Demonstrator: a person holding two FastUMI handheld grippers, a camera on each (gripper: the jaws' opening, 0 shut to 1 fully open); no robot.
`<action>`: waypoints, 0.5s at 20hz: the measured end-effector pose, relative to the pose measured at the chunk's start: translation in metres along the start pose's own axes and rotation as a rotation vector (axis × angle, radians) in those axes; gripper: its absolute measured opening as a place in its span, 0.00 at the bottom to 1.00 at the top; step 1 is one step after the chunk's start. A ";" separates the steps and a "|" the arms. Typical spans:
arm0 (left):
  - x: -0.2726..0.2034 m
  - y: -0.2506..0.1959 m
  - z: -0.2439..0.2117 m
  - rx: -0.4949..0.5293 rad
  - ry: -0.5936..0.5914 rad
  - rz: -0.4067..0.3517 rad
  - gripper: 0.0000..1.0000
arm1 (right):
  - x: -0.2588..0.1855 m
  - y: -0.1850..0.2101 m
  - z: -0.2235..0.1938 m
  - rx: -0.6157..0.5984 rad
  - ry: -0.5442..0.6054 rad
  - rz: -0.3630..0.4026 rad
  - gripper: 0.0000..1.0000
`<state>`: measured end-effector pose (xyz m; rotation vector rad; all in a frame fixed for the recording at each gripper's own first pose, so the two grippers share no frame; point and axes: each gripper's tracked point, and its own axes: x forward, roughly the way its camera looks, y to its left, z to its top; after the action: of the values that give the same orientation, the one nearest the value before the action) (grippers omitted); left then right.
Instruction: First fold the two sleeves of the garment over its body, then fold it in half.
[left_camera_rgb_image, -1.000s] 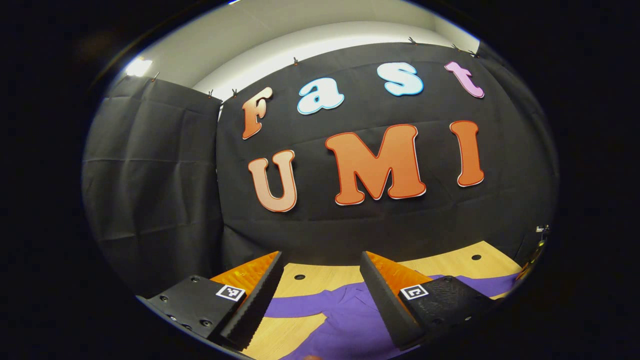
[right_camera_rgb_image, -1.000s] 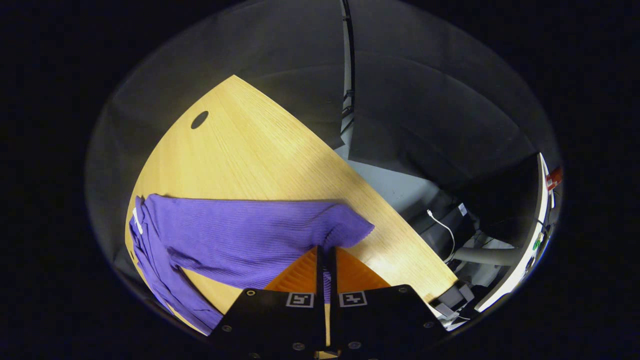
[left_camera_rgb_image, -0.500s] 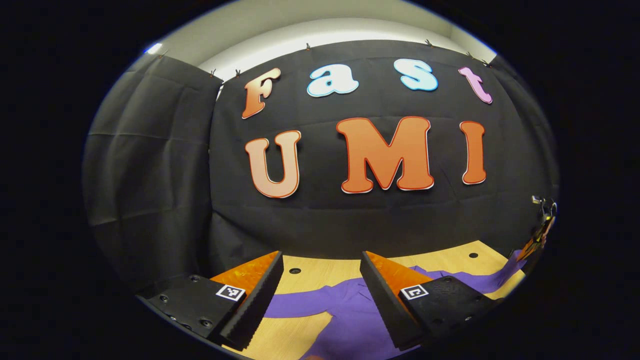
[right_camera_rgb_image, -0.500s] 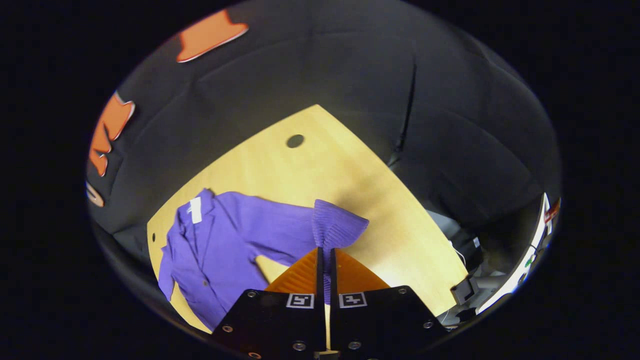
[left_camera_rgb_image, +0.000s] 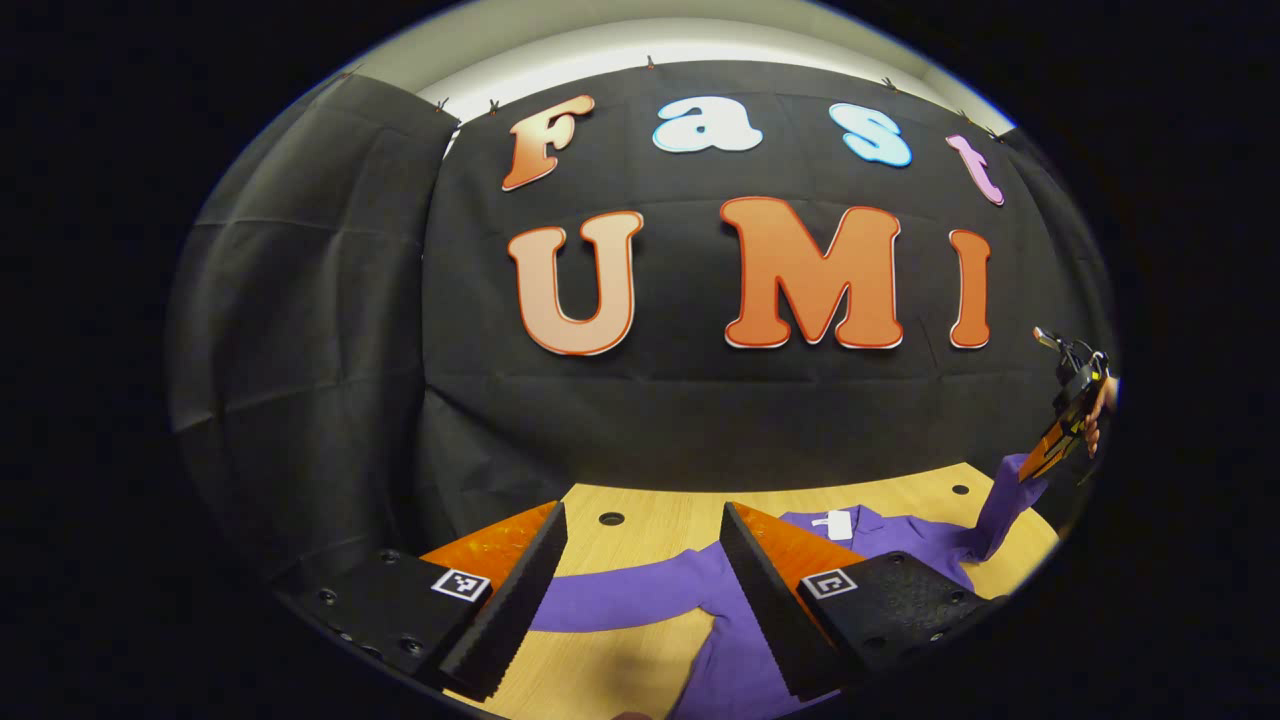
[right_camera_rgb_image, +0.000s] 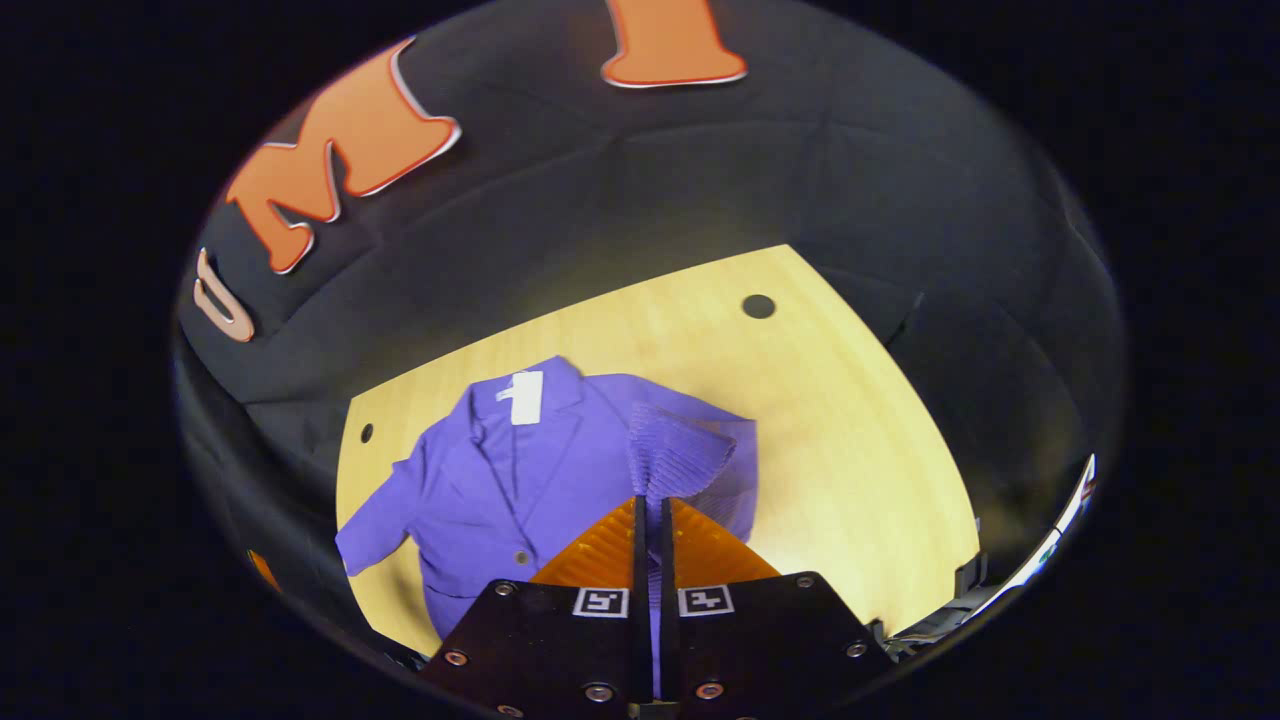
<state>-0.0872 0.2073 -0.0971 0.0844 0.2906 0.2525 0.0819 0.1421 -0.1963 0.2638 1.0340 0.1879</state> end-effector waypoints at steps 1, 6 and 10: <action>0.004 0.011 -0.005 -0.002 0.012 0.003 0.97 | 0.001 0.019 0.000 -0.022 -0.001 0.010 0.04; 0.016 0.060 -0.029 0.010 0.066 0.019 0.97 | 0.008 0.119 -0.008 -0.122 0.025 0.083 0.04; 0.019 0.089 -0.041 0.019 0.094 0.029 0.97 | 0.018 0.187 -0.017 -0.170 0.052 0.137 0.04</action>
<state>-0.1021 0.2996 -0.1308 0.0957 0.3858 0.2829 0.0710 0.3273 -0.1625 0.1759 1.0454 0.4069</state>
